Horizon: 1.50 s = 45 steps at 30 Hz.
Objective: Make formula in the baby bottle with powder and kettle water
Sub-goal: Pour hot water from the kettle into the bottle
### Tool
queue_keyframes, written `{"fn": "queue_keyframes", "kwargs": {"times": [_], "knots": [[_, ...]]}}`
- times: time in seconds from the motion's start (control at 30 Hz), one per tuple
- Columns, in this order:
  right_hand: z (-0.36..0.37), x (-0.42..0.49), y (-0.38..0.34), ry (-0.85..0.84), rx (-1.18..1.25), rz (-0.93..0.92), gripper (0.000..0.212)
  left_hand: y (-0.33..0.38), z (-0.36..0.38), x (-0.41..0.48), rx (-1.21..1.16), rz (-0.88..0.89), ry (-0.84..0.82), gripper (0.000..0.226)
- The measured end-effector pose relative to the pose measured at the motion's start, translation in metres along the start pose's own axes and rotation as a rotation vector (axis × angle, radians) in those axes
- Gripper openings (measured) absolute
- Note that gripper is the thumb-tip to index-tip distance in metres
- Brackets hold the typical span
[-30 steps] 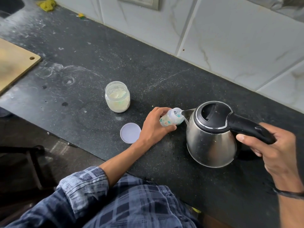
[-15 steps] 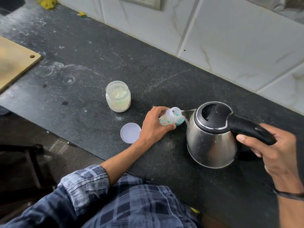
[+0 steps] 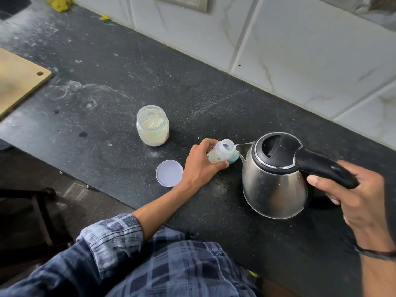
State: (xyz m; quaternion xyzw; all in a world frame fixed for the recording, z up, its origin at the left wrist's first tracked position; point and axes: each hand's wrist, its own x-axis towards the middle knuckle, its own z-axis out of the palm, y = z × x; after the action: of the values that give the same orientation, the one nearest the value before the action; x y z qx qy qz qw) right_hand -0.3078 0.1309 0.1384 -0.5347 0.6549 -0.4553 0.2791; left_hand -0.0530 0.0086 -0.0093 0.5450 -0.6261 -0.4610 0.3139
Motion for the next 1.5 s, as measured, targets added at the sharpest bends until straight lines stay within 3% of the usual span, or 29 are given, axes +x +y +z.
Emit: {"fn": "queue_keyframes", "kwargs": {"times": [0.2, 0.6, 0.73, 1.5], "knots": [[-0.0004, 0.0025, 0.0009, -0.025, 0.002, -0.011, 0.017, 0.0008, 0.0002, 0.0008, -0.001, 0.003, 0.017, 0.058], [-0.0028, 0.0031, 0.0065, -0.002, 0.0, -0.009, 0.027, 0.0049, -0.0018, -0.0018, 0.009, -0.003, 0.013, 0.058], [-0.0038, 0.0023, 0.0068, -0.015, 0.007, -0.011, 0.018, 0.0062, -0.002, -0.0028, 0.003, 0.008, 0.0, 0.057], [-0.0032, 0.0028, 0.0063, -0.017, -0.013, -0.019, 0.018, 0.006, -0.0032, -0.0029, -0.009, 0.018, 0.003, 0.058]]}}
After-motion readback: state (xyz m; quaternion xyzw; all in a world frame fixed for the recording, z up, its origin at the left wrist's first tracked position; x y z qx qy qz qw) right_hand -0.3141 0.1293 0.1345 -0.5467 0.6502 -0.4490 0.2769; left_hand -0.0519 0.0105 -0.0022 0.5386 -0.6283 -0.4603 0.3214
